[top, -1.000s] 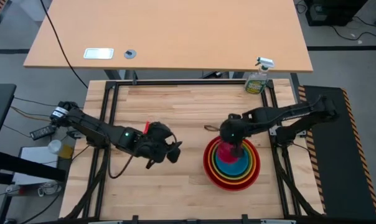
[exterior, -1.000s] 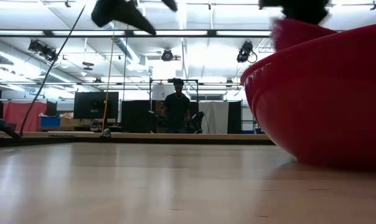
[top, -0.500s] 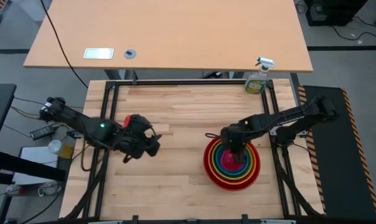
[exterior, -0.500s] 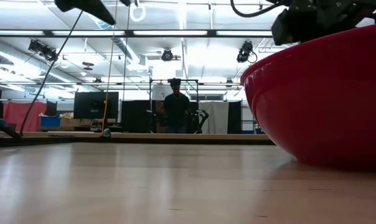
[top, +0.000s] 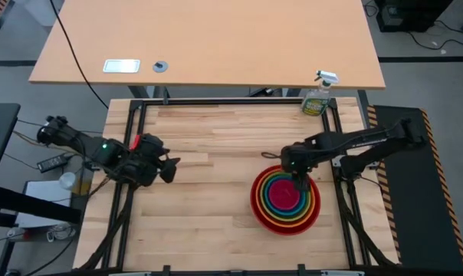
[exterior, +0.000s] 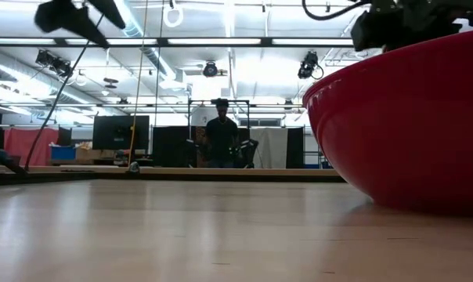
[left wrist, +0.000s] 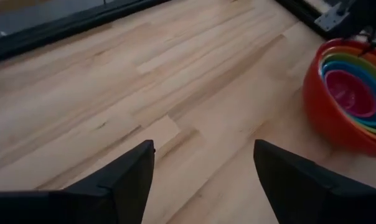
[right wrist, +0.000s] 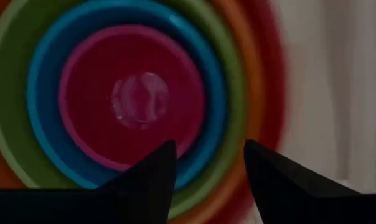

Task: Nest bowls inside each other
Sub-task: Return to Home Position

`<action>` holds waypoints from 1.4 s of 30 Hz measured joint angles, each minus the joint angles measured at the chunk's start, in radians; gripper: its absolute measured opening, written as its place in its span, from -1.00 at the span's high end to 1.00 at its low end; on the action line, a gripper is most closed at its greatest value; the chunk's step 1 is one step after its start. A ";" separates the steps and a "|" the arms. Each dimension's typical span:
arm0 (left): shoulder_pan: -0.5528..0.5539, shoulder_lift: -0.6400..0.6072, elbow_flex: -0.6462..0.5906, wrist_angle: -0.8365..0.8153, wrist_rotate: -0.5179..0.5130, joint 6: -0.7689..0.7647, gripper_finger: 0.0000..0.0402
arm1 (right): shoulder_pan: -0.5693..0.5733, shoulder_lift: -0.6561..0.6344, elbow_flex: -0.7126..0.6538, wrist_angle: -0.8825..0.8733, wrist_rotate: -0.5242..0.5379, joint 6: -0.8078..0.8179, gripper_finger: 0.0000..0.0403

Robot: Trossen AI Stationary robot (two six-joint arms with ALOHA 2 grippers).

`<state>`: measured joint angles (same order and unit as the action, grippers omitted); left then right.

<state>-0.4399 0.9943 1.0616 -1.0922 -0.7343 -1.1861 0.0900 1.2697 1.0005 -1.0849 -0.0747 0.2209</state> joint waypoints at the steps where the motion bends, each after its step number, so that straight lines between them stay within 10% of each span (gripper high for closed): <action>1: -0.005 -0.023 -0.023 0.014 -0.001 -0.012 -0.36 | -0.003 -0.021 -0.005 -0.001 0.002 0.013 0.04; 14: -0.035 -0.344 -0.218 0.148 -0.121 0.054 -0.13 | -0.088 -0.531 -0.248 0.412 0.082 0.238 0.11; 26: -0.034 -0.746 -0.514 0.328 -0.285 0.032 0.17 | -0.354 -0.952 -0.592 0.730 -0.061 0.421 0.22; 42: -0.034 -0.898 -0.854 0.607 -0.341 -0.097 0.54 | -0.450 -1.271 -0.822 0.838 -0.149 0.605 0.24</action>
<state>-0.4744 0.0967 0.2081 -0.4852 -1.0749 -1.2833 -0.3603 -0.0010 0.1789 -0.2469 -0.2239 0.8258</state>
